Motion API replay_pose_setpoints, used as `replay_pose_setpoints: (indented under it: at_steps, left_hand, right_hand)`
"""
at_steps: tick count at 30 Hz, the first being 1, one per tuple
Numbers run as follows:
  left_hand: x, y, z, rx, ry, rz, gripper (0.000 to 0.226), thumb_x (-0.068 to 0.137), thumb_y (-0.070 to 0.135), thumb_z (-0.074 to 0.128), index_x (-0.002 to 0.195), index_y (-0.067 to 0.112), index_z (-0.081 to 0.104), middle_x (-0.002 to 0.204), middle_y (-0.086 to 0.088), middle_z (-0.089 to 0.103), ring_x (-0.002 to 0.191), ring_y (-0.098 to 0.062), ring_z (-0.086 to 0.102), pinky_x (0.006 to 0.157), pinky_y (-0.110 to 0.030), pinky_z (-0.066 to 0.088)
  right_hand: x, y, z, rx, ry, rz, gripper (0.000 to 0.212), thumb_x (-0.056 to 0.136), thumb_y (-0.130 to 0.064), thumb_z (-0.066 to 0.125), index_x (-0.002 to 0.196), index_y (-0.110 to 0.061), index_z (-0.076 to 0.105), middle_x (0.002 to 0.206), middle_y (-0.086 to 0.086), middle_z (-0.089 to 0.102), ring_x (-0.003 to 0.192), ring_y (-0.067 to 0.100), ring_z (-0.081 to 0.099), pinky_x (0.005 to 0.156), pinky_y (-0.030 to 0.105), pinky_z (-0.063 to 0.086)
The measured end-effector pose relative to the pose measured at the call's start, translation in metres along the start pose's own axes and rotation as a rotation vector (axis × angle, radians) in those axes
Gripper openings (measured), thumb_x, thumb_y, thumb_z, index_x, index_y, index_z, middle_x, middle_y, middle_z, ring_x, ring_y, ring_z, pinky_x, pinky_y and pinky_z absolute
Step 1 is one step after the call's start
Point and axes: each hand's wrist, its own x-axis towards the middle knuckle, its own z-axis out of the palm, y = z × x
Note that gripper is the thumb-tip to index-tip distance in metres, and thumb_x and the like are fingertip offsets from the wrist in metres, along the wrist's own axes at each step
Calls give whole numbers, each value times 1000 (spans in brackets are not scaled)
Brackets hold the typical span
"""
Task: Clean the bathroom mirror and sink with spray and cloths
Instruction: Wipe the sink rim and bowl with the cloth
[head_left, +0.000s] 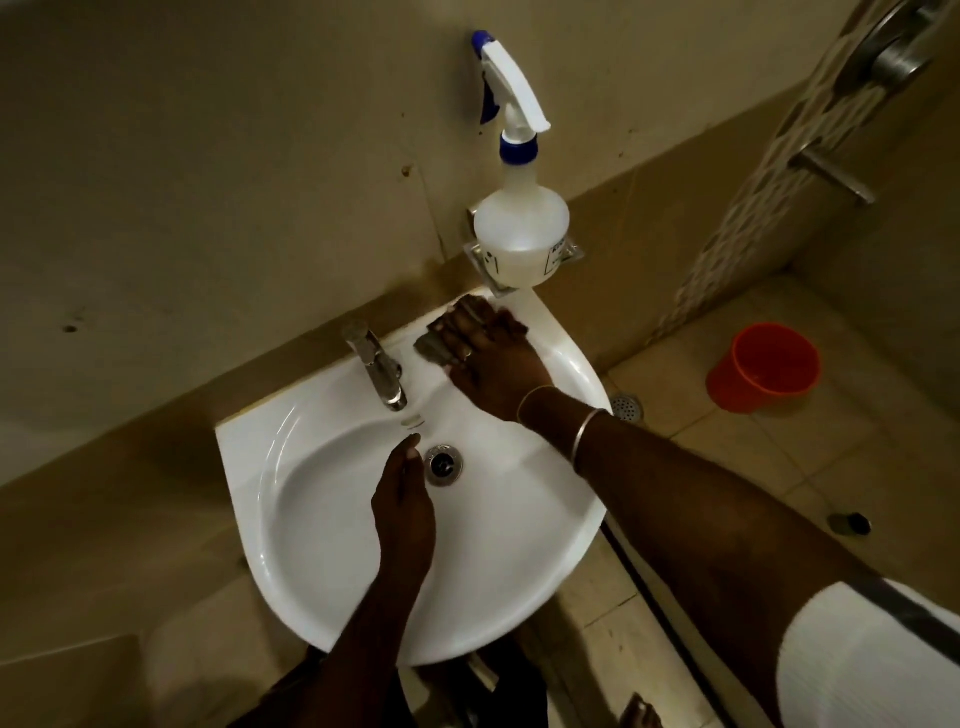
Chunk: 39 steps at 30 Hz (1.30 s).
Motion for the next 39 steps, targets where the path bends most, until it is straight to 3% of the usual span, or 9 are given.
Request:
replay_pose_setpoints:
  at_steps: [11,23,26,29,32,34,36,38,39]
  left_hand:
    - [28,2,-16,-47,125,13,31,110,26,47,134,22,66,133,8,64,128,-10,56,109,-25,39]
    - [31,-9,-55,-18,297,-26,36,111,27,44,142,20,61,140,6,61,128,-8,52,111,-27,34]
    - [30,-12,-60,-9,301,-40,36,111,26,44,142,21,61,140,5,61,126,-9,52,114,-31,36]
    - [29,-11,-63,-15,299,-34,35,110,24,44,139,19,63,137,6,62,124,-9,54,114,-31,37]
    - [30,-10,-62,-20,291,-21,33,110,24,45,136,20,65,135,7,64,125,-9,55,113,-29,37]
    - [32,-7,-60,-37,274,-29,31,110,24,46,133,23,66,132,10,64,125,-8,55,111,-27,37]
    - [35,-4,-58,-50,259,-26,30,110,22,46,131,27,66,129,13,63,123,-6,55,108,-23,37]
    - [39,1,-58,-65,254,-12,30,110,19,46,130,27,67,127,13,64,122,-5,55,106,-19,37]
    - [40,4,-57,-79,253,-3,30,109,18,46,129,27,67,127,13,64,122,-5,56,107,-20,37]
  right_hand:
    - [-19,-48,17,149,143,465,66,105,-45,33,164,-21,15,171,12,8,157,38,-7,126,58,3]
    - [-34,-165,43,409,254,249,72,97,-17,59,160,-17,22,168,11,6,155,43,-7,123,64,17]
    - [-34,-150,48,490,157,179,67,98,-13,46,161,-24,25,170,12,5,157,36,-3,125,58,20]
    - [-37,-112,48,359,73,70,58,98,-13,44,156,-14,40,169,14,18,158,34,4,127,50,21]
    - [-36,-80,35,117,209,86,48,91,-6,50,137,-5,62,164,19,31,153,44,13,122,57,29]
    - [-30,-76,23,331,310,277,58,95,-6,50,152,-10,42,164,12,25,153,42,16,120,59,32]
    - [-22,-86,8,736,366,461,51,103,-19,45,153,-22,36,154,5,38,145,33,40,115,53,42]
    - [-14,-105,-8,1175,374,628,37,109,-28,41,145,-25,47,108,-3,65,99,13,63,87,38,55]
    - [-10,-115,-16,1367,384,682,33,110,-27,41,140,-20,53,87,-9,61,78,6,57,72,30,50]
